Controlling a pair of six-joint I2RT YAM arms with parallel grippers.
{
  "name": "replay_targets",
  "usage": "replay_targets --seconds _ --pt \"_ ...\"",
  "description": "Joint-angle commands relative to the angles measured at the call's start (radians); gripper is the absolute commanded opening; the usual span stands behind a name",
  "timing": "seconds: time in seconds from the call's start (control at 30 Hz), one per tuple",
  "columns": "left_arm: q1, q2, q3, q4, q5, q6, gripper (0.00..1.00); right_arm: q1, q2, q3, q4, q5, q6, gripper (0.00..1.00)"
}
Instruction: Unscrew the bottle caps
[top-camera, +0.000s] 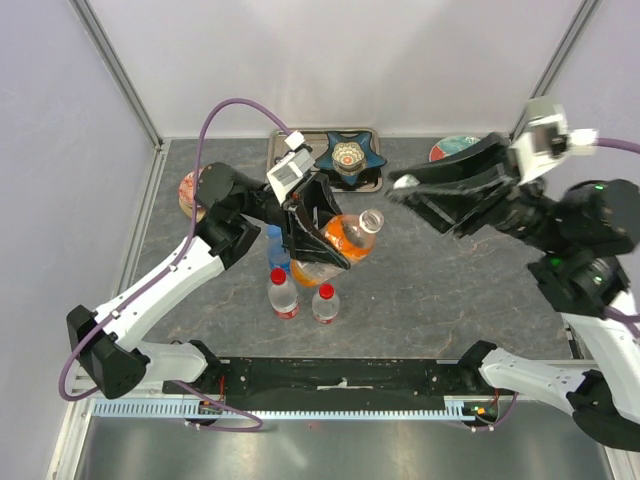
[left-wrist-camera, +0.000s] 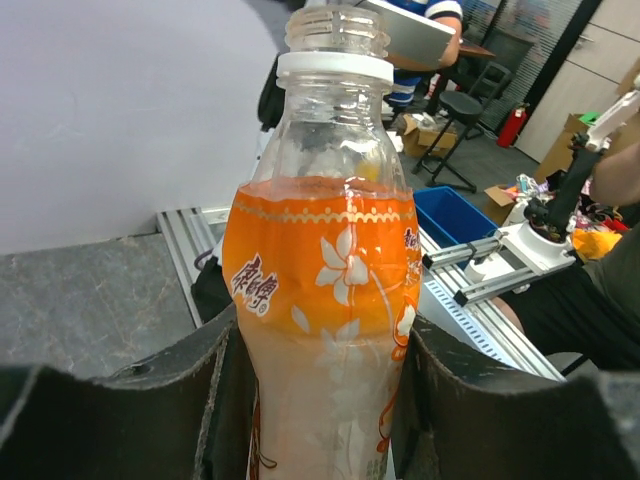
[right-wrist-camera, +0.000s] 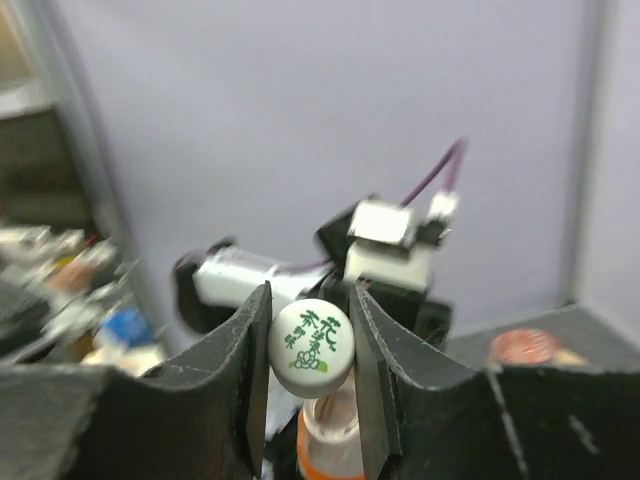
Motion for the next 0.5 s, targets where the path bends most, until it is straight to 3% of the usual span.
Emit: replay_targets --seconds 0.0,0.03,0.13,0.17,0.33,0.47 --pt "0.010 -0.034 -0.005 -0.135 -0.050 0.115 0.52 0.003 -0.043 0.122 -0.184 0.542 -0.146 0.00" --pt "0.010 -0.042 -0.008 -0.151 -0.050 0.123 0.52 0.005 -0.041 0.125 -0.253 0.748 -0.155 0.00" --pt "0.010 -0.089 -0.031 -0.197 -0.102 0.188 0.52 0.003 -0.034 0.070 -0.387 1.000 -0.169 0.00" --pt "0.010 -0.114 -0.055 -0.233 -0.126 0.207 0.52 0.005 -0.044 -0.018 -0.407 1.102 -0.164 0.00" --pt "0.008 -0.331 -0.155 -0.359 -0.456 0.324 0.52 0.002 -0.089 -0.397 -0.435 1.195 -0.045 0.00" --pt "0.008 -0.437 -0.201 -0.445 -0.634 0.391 0.53 -0.012 0.021 -0.632 -0.383 1.166 0.058 0.00"
